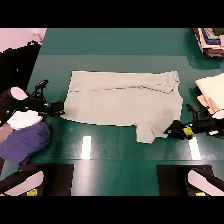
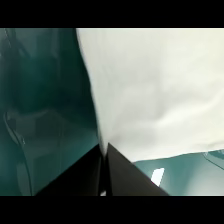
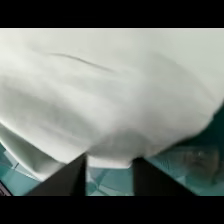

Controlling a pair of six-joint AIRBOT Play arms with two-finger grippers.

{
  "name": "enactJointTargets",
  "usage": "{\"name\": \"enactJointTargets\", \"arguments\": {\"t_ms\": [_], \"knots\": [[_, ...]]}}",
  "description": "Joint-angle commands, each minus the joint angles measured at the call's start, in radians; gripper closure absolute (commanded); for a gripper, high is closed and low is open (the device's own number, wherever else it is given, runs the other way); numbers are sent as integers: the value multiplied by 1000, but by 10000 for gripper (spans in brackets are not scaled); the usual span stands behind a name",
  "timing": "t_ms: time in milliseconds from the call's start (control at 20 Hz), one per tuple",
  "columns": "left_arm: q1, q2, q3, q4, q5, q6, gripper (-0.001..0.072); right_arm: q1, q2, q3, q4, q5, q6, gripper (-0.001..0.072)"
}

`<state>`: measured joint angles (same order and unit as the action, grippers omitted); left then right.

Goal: Fold the shirts.

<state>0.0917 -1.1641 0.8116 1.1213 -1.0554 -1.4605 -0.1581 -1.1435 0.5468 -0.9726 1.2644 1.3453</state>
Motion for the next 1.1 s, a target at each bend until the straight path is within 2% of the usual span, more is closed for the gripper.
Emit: {"name": "enactJointTargets", "arguments": {"t_ms": [0,50,100,350,500,600,700,850,1050], "knots": [[0,3,1,1,-9,10,682,51,-33,14,27,-62,-4,565],[0,11,1,14,-24,24,683,60,-26,25,27,-52,-19,663],[0,34,1,41,-43,21,684,65,-5,39,22,-33,-37,694],[0,261,-25,149,-233,-1,684,56,194,137,-162,163,-32,695],[0,433,-165,119,-304,-28,684,56,337,137,-259,280,-16,695],[0,551,-276,94,-394,-59,684,56,442,120,-278,360,5,695],[0,615,-283,78,-483,-59,683,56,529,131,-279,381,42,696],[0,592,-176,55,-428,-58,684,57,511,251,-276,352,42,696],[0,453,-75,31,-248,-14,684,80,283,451,-277,241,27,696]]}}
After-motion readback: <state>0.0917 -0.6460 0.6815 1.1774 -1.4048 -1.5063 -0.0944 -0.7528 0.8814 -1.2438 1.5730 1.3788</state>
